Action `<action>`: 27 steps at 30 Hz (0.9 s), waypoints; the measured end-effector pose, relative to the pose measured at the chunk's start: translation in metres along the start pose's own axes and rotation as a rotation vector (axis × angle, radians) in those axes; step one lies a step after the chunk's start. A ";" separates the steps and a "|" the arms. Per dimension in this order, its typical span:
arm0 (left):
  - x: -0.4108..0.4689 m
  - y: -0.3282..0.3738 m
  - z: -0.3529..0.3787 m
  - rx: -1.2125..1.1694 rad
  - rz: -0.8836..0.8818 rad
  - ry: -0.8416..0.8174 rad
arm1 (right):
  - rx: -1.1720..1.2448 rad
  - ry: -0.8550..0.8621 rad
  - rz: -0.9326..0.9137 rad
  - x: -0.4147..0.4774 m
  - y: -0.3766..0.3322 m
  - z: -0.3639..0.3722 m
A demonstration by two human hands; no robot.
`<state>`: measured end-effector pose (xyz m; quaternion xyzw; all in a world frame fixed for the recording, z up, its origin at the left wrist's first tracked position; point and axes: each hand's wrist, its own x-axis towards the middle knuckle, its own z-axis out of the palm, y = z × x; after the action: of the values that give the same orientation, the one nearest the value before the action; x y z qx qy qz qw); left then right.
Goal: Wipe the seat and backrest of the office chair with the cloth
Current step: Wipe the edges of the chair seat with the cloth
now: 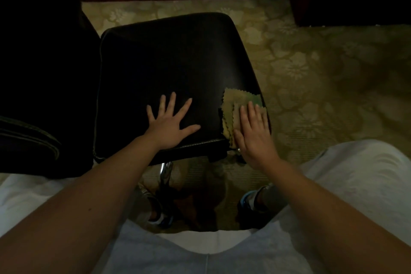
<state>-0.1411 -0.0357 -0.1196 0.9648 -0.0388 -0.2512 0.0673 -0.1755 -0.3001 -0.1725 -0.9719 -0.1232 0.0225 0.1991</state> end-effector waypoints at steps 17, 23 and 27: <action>-0.016 -0.004 0.003 0.014 -0.012 0.019 | 0.082 0.021 0.096 -0.003 -0.011 -0.003; -0.019 -0.003 -0.004 -0.010 -0.005 -0.010 | -0.024 -0.042 -0.047 -0.003 -0.022 -0.001; -0.029 -0.008 -0.002 -0.018 -0.023 0.060 | -0.018 -0.052 -0.032 0.006 -0.002 -0.008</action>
<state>-0.1651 -0.0246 -0.1053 0.9717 -0.0234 -0.2232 0.0742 -0.1699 -0.2998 -0.1641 -0.9707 -0.1440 0.0435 0.1874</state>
